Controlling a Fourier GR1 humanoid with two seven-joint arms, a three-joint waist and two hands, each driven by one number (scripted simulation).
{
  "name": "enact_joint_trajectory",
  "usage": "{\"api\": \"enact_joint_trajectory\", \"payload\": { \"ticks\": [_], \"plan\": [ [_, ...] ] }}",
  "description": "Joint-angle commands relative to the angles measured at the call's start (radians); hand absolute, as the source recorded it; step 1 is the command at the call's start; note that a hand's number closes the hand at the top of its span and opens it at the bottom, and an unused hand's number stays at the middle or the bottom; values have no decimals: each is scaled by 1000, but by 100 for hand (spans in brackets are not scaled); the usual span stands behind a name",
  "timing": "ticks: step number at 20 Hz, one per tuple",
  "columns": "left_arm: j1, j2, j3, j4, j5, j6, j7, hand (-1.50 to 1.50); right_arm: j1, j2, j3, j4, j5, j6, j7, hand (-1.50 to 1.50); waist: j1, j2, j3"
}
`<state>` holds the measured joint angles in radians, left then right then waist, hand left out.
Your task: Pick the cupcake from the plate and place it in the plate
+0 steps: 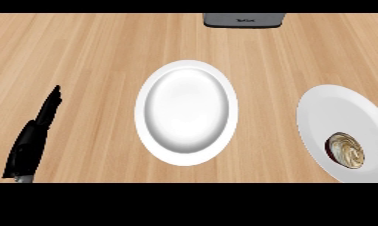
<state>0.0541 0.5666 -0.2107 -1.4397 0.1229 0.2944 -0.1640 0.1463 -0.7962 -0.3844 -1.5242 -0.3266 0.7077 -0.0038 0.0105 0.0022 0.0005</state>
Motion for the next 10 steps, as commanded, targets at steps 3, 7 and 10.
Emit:
{"api": "enact_joint_trajectory", "payload": {
  "ticks": [3, 7, 10],
  "plan": [
    [20, -10, 42, 40, -5, -44, -57, 0, -77, -22, 94, 81, 157, 80, -16, -150, -2, -1, 0],
    [49, -27, 32, -35, -36, -5, -5, 0, -121, -20, 172, 104, 327, 67, -68, -150, 3, -1, 0],
    [13, -37, 55, 9, -33, -61, -14, 0, -152, 4, 207, 204, 459, 62, -200, -150, -3, -1, 0]
  ]
}}
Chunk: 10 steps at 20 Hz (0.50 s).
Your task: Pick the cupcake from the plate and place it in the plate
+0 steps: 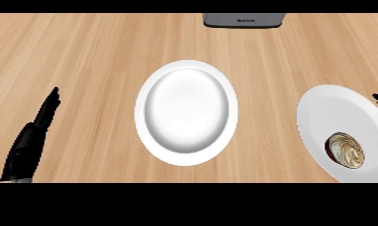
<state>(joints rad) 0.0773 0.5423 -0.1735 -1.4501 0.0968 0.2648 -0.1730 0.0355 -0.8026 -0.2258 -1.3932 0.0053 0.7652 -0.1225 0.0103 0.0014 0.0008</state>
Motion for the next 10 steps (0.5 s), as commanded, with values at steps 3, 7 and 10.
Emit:
{"api": "enact_joint_trajectory", "payload": {
  "ticks": [3, 7, 10],
  "plan": [
    [-5, -53, 2, -13, -63, 4, 47, 0, -67, 60, 82, 69, 170, -11, -78, -150, -7, -1, 0],
    [-24, -54, 60, 13, -64, -41, 26, 0, -47, 80, 94, 131, 262, -24, -189, -150, -9, -1, 0],
    [64, -28, 90, -77, -52, -81, 23, 0, -132, 69, 107, 191, 265, 41, -175, -150, -1, -2, 0]
  ]
}}
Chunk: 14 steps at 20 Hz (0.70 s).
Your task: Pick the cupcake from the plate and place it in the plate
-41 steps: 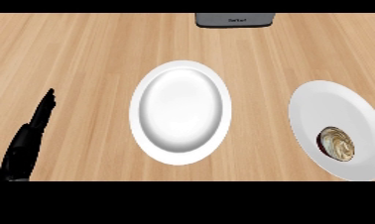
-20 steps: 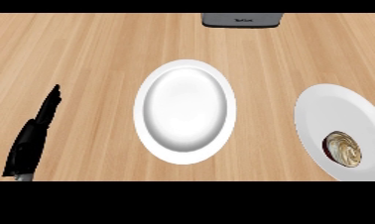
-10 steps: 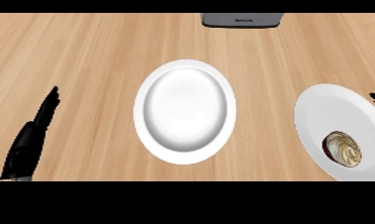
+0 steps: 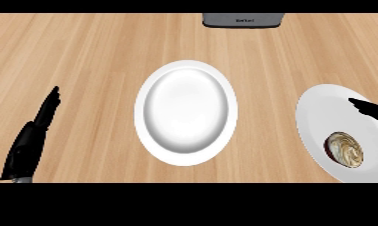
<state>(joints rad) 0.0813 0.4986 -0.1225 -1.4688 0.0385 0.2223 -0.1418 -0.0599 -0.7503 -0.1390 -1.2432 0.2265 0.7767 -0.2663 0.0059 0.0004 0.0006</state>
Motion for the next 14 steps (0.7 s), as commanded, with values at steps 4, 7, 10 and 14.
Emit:
{"api": "enact_joint_trajectory", "payload": {
  "ticks": [4, 7, 10, 14],
  "plan": [
    [-32, -53, 45, 55, -42, -51, -13, 0, -62, 50, 48, 71, 111, 8, -55, -150, -3, 0, -1],
    [-17, -58, 66, 34, -70, -56, -13, 0, -28, 29, 38, 79, 148, 10, -83, -150, -5, 0, -1],
    [-20, -78, 74, 39, -84, -60, -8, 0, -122, 96, 78, 188, 195, -34, -98, -150, 1, 1, 0],
    [-4, -101, 114, 33, -108, -84, -16, 0, 6, 92, 50, 100, 210, -37, -146, -150, -5, -1, -1]
  ]
}}
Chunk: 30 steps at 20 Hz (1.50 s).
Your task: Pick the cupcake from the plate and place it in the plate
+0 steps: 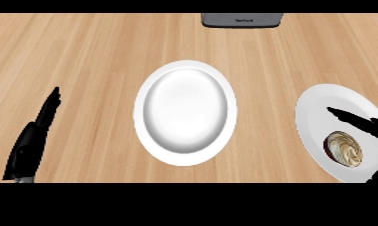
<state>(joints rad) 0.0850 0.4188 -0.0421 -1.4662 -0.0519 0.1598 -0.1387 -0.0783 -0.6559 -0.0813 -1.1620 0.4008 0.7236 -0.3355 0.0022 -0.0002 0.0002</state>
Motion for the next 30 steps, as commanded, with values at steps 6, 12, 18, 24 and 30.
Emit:
{"api": "enact_joint_trajectory", "payload": {
  "ticks": [6, 12, 18, 24, 30],
  "plan": [
    [-14, -37, 44, 18, -50, -29, -8, 0, -53, 47, 2, 95, 35, -5, -108, 150, 0, 0, 0],
    [-19, -18, 79, -62, -39, -91, 66, 0, -40, 26, 11, 143, 77, -52, -208, 150, 1, 0, 0],
    [5, -68, 95, 26, -70, -88, -40, 0, -166, 78, 2, 215, 133, -187, -132, 150, 4, 1, 0],
    [-6, -89, 43, -22, -81, -76, 15, 0, -338, 45, 58, 212, 387, -531, 54, 150, 39, 9, 1],
    [-7, -52, 85, -36, -59, -118, 20, 0, -469, 98, 18, 234, 411, -651, 103, 150, 12, 1, 0]
  ]
}}
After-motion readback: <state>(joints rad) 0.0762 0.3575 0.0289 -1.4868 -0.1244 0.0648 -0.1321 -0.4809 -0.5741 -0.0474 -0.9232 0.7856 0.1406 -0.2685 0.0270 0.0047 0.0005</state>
